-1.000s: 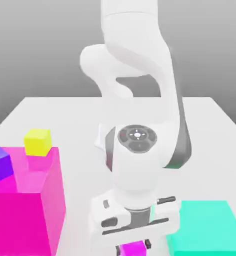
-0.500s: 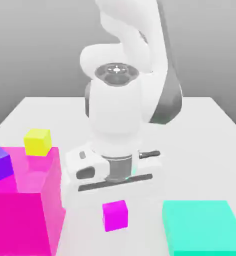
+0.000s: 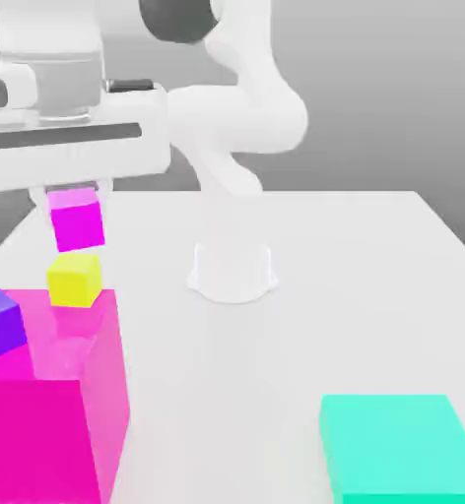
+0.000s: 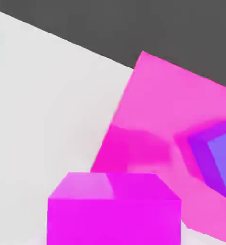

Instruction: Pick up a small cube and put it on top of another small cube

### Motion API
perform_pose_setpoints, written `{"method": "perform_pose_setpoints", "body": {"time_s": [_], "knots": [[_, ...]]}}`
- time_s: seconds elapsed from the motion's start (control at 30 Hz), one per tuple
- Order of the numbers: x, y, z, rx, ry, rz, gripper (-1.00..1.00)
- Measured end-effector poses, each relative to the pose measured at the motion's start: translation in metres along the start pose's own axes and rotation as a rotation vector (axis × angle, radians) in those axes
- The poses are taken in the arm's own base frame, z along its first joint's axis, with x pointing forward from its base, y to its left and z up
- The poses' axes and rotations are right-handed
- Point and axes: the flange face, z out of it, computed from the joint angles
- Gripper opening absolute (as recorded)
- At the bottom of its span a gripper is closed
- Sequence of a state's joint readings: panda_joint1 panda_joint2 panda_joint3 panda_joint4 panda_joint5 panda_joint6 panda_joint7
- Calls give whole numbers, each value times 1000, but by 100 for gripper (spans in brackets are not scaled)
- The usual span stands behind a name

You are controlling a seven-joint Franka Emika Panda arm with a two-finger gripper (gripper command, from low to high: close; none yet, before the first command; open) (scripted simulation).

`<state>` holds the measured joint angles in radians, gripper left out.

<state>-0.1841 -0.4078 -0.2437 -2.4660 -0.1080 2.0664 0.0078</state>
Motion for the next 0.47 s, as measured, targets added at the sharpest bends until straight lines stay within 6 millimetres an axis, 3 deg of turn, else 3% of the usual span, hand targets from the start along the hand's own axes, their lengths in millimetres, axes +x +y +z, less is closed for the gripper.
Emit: {"method": "perform_pose_setpoints", "body": {"time_s": [0.1,0.13,0.33,0.47], "knots": [[-2,4,37,3,-1,-3,-100],[-3,5,46,3,-1,-3,100],[-4,5,50,1,-1,-3,100],[-2,5,9,-1,0,-3,100]]}}
